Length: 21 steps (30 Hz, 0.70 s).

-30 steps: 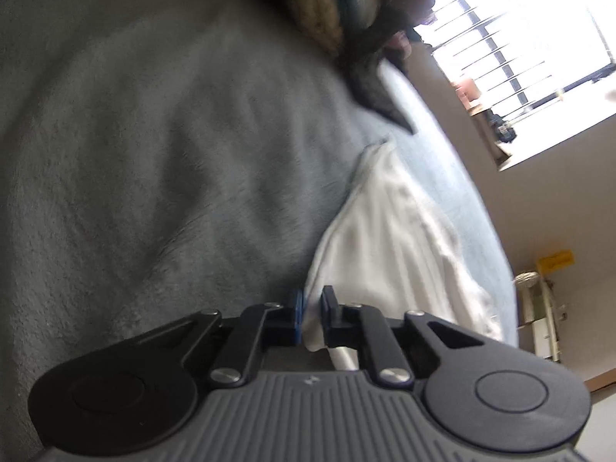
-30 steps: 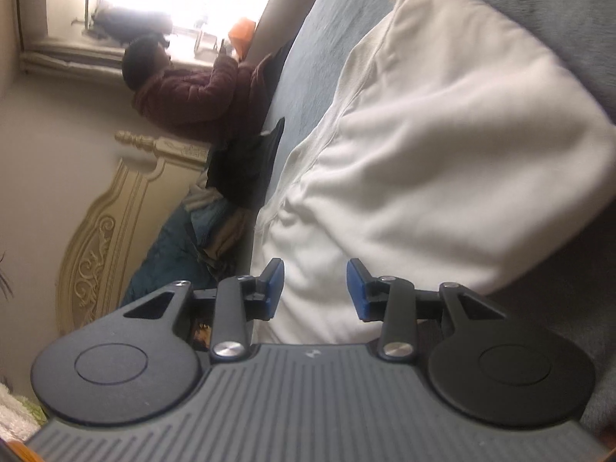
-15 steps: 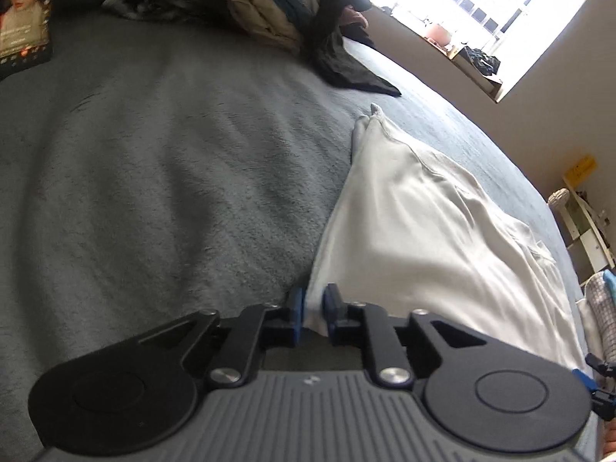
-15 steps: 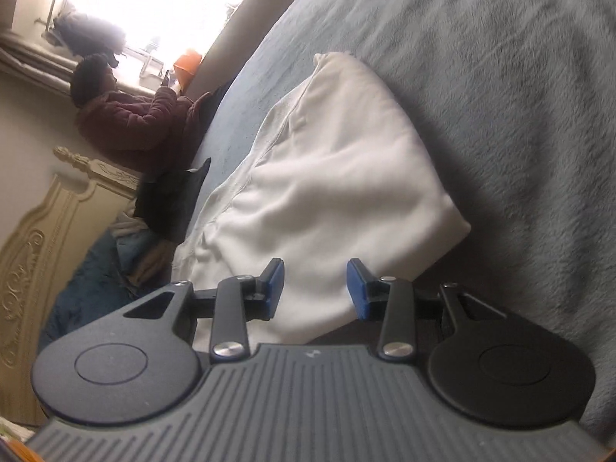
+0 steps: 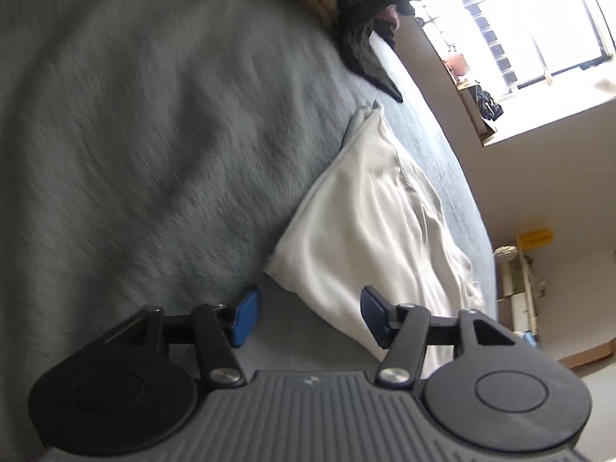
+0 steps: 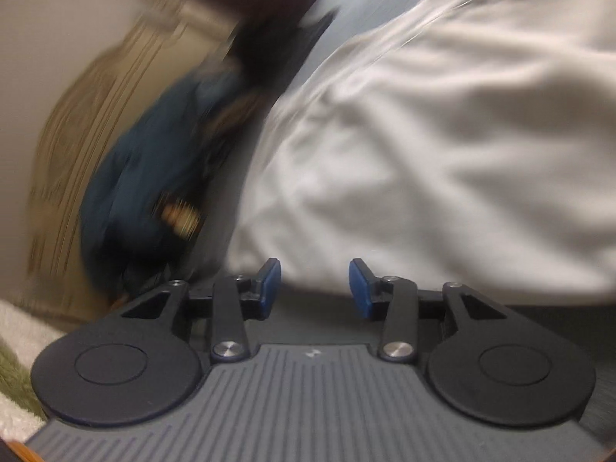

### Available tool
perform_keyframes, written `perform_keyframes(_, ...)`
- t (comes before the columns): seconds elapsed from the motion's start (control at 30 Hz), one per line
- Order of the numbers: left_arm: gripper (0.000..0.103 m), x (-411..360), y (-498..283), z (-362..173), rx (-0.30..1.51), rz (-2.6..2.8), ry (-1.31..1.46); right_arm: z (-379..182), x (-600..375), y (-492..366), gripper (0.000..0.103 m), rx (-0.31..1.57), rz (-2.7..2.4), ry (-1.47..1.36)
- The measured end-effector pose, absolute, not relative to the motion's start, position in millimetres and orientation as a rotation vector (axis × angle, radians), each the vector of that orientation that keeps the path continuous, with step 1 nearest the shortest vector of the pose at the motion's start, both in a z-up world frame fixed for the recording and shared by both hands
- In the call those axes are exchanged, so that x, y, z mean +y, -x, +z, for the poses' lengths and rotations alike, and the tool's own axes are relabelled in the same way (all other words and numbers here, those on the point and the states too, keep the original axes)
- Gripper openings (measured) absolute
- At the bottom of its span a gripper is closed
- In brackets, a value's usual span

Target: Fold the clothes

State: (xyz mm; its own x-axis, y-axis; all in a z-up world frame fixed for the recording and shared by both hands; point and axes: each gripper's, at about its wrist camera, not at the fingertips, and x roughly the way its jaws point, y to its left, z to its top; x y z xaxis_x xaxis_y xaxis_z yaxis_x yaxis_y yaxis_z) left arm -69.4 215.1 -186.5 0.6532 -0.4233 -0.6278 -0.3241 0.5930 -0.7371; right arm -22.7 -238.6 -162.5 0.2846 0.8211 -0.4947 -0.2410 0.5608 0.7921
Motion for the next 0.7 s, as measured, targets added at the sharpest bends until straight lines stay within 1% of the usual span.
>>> perform_keyframes(0.03,0.055,215,67,-189,0.883,-0.061,0.986,-162,-234,23,0.041,1.053,0.795,-0.660)
perform_keyframes(0.1,0.034,216,62,-193,0.850,-0.038,1.008,-163,-230,25,0.041,1.052,0.798,-0.680)
perform_keyframes(0.13,0.006,217,59,-195,0.839,-0.027,1.010,-164,-231,25,0.041,1.053,0.791,-0.691)
perform_keyframes(0.3,0.006,224,68,-186,0.701,-0.131,1.076,-166,-239,30,0.041,1.054,0.755,-0.714)
perform_keyframes(0.37,0.006,225,69,-191,0.715,-0.126,1.039,-165,-237,30,0.041,1.051,0.764,-0.690)
perform_keyframes(0.47,0.006,226,66,-211,0.790,-0.086,1.015,-159,-220,18,0.041,1.054,0.823,-0.583)
perform_keyframes(0.6,0.007,223,58,-213,0.807,-0.076,0.980,-140,-159,6,0.040,0.960,0.969,-0.259)
perform_keyframes(0.7,0.008,223,56,-211,0.816,-0.075,0.964,-139,-114,2,0.032,0.872,1.085,-0.098)
